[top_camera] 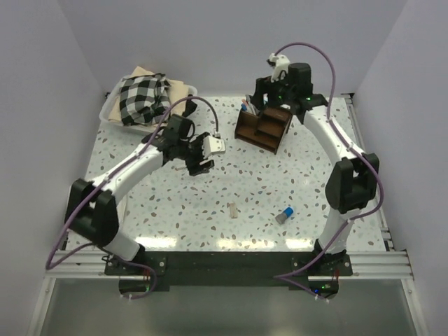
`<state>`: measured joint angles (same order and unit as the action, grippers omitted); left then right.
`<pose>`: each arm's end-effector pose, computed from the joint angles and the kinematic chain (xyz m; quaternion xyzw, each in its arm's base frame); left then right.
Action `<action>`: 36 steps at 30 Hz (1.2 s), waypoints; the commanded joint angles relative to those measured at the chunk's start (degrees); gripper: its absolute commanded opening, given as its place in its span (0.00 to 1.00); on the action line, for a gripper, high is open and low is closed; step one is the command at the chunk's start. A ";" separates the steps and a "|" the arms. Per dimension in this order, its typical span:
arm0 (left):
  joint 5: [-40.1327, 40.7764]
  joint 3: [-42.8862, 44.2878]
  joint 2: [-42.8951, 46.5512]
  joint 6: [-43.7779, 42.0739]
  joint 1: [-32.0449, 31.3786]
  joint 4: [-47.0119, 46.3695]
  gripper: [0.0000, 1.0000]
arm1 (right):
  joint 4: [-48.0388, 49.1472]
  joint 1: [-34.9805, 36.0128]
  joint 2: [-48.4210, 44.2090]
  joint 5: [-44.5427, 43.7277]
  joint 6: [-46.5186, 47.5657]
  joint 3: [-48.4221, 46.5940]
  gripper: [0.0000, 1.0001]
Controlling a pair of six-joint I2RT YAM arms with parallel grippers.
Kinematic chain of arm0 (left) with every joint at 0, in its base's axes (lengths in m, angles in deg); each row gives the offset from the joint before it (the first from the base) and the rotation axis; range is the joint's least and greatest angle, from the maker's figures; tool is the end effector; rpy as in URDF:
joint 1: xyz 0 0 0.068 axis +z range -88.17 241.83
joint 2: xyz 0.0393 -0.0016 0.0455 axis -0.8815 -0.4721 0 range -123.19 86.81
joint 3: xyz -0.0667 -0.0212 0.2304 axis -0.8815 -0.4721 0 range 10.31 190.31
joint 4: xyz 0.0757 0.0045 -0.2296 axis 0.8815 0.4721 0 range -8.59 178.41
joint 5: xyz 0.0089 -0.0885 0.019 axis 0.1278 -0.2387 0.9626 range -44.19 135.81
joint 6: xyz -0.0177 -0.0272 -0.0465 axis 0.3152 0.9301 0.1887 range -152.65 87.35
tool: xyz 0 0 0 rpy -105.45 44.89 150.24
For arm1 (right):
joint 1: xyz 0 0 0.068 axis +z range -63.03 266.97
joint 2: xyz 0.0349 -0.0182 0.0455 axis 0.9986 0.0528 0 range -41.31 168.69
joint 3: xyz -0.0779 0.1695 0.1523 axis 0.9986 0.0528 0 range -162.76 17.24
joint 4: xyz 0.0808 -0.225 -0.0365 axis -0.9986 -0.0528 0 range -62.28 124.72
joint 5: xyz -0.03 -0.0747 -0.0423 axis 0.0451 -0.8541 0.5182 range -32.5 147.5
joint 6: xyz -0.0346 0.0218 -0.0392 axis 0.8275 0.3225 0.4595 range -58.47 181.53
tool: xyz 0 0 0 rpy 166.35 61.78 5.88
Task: Sort the stationery into containers
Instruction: Pick up the pen from the center of the board.
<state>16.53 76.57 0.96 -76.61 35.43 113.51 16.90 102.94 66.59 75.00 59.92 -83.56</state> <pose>0.2616 -0.1515 0.2399 0.5943 0.6993 -0.1874 0.3502 0.4024 0.1275 0.3180 -0.1853 0.8164 0.2079 0.5058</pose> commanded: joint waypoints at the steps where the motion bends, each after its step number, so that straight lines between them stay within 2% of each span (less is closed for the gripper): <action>1: -0.52 10.44 -11.52 -4.11 0.20 4.28 0.68 | -1.50 -5.41 -6.29 9.62 0.63 0.78 0.77; 3: 0.88 13.00 -17.23 -5.51 0.38 5.51 0.65 | -7.55 -6.47 -7.26 16.48 5.28 -0.63 0.77; 5: 1.41 16.17 -21.10 -6.74 0.81 6.83 0.63 | -8.98 -6.39 -10.40 18.00 7.05 1.63 0.77; 11: 4.75 22.86 -28.14 -10.61 3.36 13.86 0.62 | -8.11 -6.74 -14.47 18.10 7.94 6.39 0.77; 17: 7.92 26.29 -32.53 -14.91 6.43 16.15 0.64 | -7.49 -7.61 -12.45 20.29 6.44 5.35 0.77; 21: 6.34 30.32 -36.32 -17.64 8.28 22.12 0.63 | -7.40 -8.32 -10.96 21.26 5.91 4.29 0.77; 31: 4.76 29.46 -38.43 -18.09 8.55 23.46 0.61 | -6.61 -8.85 -10.25 20.82 5.74 5.17 0.77; 36: 5.28 27.79 -39.40 -15.72 7.68 20.47 0.54 | -6.08 -8.76 -10.08 20.30 5.39 6.14 0.77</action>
<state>22.56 105.27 -36.83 -93.68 43.98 134.86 9.05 94.35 57.17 94.54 66.42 -77.87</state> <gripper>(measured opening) 0.557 0.770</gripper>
